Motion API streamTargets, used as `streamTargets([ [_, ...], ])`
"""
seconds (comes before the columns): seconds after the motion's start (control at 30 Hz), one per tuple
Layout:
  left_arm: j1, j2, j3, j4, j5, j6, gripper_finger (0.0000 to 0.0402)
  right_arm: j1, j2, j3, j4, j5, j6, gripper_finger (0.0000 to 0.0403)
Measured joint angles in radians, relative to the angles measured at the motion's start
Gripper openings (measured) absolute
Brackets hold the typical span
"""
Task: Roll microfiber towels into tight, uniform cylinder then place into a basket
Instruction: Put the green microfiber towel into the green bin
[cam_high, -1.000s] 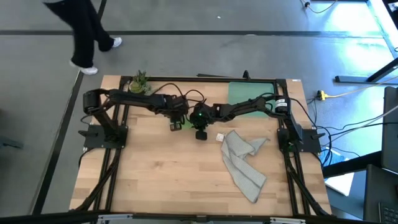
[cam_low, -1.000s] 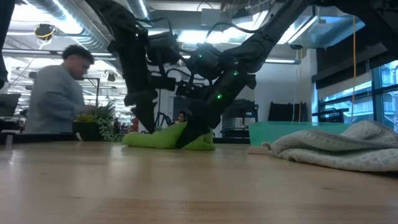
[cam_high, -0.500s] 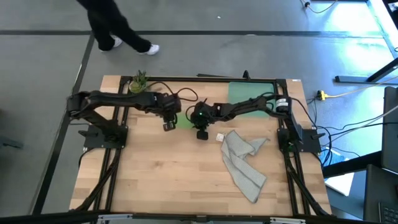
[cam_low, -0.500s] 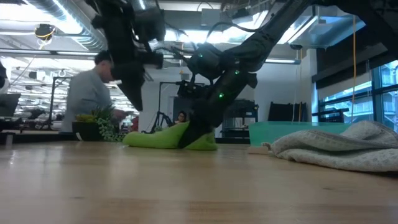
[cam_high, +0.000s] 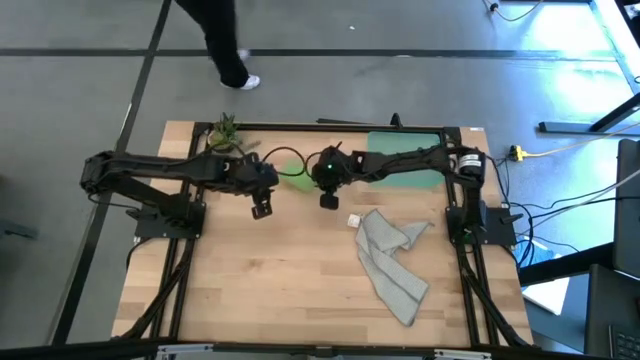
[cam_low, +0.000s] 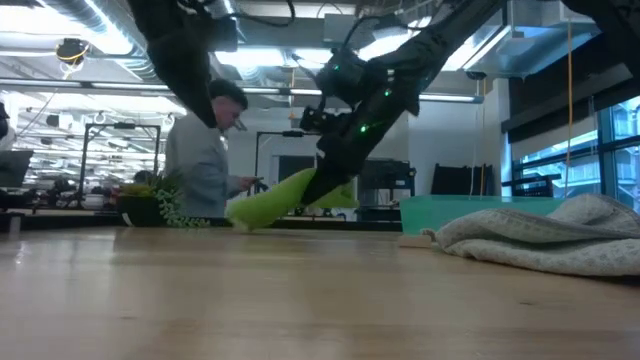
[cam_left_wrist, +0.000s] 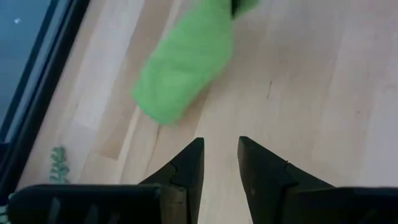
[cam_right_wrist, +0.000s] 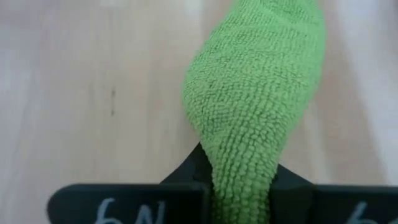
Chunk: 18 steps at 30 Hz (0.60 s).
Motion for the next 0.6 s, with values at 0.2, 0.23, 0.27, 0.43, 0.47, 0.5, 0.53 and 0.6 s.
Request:
streamTargets([
  [0.2, -0.063, -0.024, 0.0, -0.013, -0.032, -0.044, 0.0094, -0.029, -0.082, 0.002, -0.098, 0.033, -0.005, 0.0031],
  [0.23, -0.072, -0.024, 0.0, -0.013, -0.04, -0.049, 0.0094, -0.033, -0.098, 0.002, -0.115, 0.033, -0.009, 0.0031],
  [0.27, -0.08, -0.024, 0.0, -0.016, -0.047, -0.059, 0.0094, -0.036, -0.113, 0.002, -0.131, 0.033, -0.011, 0.0031],
  [0.43, -0.099, -0.024, 0.0, -0.021, -0.055, -0.07, 0.0094, -0.048, -0.193, 0.003, -0.228, 0.092, -0.029, 0.0031],
  [0.47, -0.102, -0.024, 0.0, -0.021, -0.057, -0.07, 0.0094, -0.049, -0.209, 0.003, -0.253, 0.116, -0.032, 0.0031],
  [0.5, -0.103, -0.024, 0.0, -0.021, -0.058, -0.07, 0.0094, -0.049, -0.225, 0.003, -0.273, 0.138, -0.035, 0.0031],
  [0.53, -0.103, -0.024, 0.0, -0.021, -0.062, -0.071, 0.0094, -0.049, -0.241, 0.003, -0.286, 0.154, -0.039, 0.0031],
  [0.6, -0.103, -0.024, 0.0, -0.021, -0.071, -0.071, 0.0094, -0.05, -0.276, 0.003, -0.317, 0.171, -0.055, 0.0031],
])
